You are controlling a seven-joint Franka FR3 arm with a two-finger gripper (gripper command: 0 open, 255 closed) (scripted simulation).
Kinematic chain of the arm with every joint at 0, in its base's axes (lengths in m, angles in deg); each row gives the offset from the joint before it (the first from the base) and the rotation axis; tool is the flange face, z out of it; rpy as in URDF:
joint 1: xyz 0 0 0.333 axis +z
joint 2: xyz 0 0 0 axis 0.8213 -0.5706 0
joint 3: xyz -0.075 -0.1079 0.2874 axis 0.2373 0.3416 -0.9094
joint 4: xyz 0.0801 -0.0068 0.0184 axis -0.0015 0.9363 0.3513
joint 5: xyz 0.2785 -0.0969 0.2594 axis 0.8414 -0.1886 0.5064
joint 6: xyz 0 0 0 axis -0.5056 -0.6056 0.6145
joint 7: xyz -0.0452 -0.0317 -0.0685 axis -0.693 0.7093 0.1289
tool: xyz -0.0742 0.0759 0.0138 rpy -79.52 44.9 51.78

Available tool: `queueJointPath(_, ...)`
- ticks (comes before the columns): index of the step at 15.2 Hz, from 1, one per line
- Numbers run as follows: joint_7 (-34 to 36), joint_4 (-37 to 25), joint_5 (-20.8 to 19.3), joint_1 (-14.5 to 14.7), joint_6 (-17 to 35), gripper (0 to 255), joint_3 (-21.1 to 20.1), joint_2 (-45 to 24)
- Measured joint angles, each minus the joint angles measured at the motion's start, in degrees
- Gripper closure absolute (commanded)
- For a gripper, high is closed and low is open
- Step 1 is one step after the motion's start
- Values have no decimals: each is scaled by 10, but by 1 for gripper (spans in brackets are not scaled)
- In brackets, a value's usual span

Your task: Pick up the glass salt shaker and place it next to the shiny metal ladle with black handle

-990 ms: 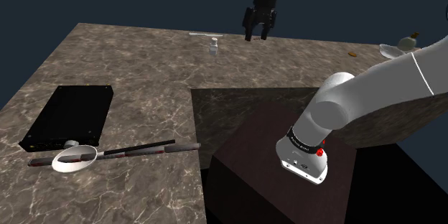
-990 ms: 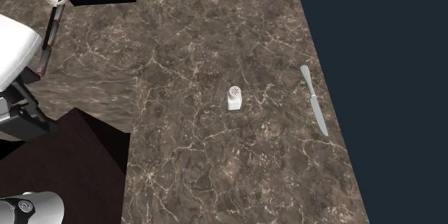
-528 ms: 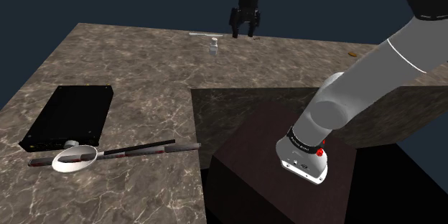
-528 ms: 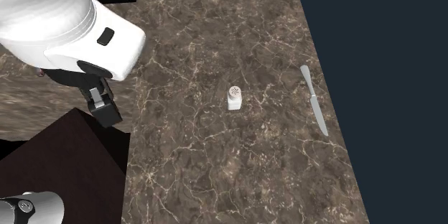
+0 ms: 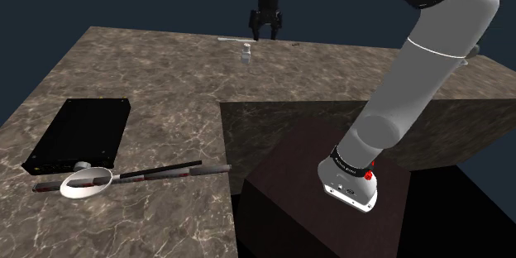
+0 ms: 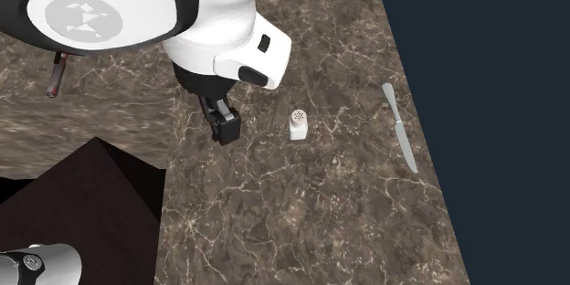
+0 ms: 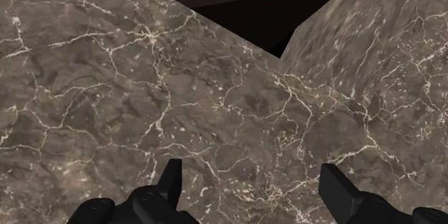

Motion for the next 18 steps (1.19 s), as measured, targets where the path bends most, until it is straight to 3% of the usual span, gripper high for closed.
queueJointPath(8,-34,-228,33,-35,-50,0,8,-213)
queueJointPath(13,-44,-438,52,-75,-119,0,3,-373)
queueJointPath(15,-39,-553,59,-93,-162,0,-2,-449)
queueJointPath(18,-39,-554,60,-93,-152,0,-3,-461)
